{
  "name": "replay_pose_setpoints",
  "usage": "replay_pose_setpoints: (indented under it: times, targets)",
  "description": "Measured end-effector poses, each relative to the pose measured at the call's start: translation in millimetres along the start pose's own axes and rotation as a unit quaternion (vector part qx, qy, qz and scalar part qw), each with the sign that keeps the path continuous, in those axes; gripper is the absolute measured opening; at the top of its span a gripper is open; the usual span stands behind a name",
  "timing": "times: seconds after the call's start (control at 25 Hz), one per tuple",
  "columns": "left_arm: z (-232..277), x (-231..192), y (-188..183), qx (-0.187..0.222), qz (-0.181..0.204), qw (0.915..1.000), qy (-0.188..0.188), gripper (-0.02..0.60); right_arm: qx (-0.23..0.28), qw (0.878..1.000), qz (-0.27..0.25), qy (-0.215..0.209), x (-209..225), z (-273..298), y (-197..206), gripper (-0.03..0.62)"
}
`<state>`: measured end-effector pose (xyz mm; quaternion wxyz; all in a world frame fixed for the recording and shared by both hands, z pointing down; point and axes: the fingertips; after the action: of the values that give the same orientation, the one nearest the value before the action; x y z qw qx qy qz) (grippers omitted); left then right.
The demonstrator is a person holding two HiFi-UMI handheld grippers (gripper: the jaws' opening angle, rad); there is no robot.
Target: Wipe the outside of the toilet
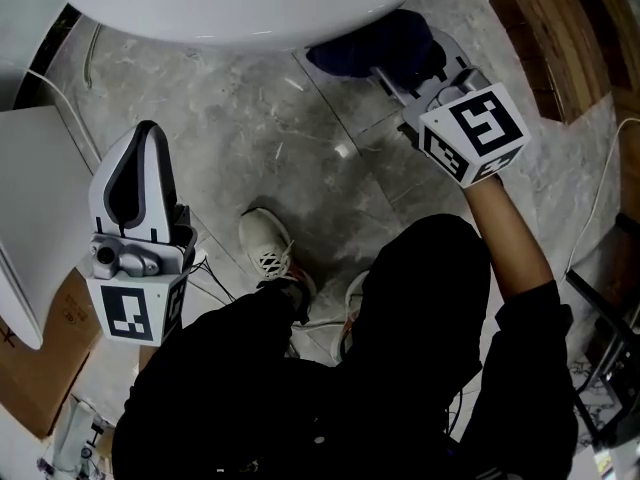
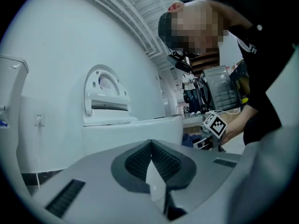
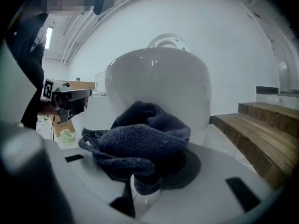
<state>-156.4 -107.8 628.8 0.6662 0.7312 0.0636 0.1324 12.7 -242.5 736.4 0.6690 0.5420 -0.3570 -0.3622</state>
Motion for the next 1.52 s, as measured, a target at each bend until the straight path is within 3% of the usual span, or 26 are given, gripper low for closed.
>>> replay_pose_setpoints:
  times: [0.36, 0.72, 1.32, 1.52]
  targets:
    - [14, 17, 18, -0.007, -0.020, 0.9996, 0.018, 0.011, -0.021, 1.000, 0.017, -0.001, 12, 17, 43, 0.115]
    - [21, 32, 24, -0.016, -0.018, 0.9986, 0.046, 0.011, -0.091, 0.996, 0.017, 0.016, 19, 39, 110, 0.117]
    - [20, 45, 20, -0.004, -0.032, 0.9978, 0.058, 0.011, -0.198, 0.979, 0.042, 0.024, 24, 76, 199, 0.117]
    - [17, 46, 17, 0.002, -0.035, 0.9978, 0.056, 0.011, -0.236, 0.971, 0.021, 0.025, 27, 82, 212, 0.117]
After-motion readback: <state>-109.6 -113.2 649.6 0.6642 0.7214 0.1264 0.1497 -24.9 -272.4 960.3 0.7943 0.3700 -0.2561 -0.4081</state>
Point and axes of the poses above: the fingertips, and each gripper's own axes: z forward along the fingers, x to its right, y out of its underside, and after that the axes turned 9 degrees about x, right-handed
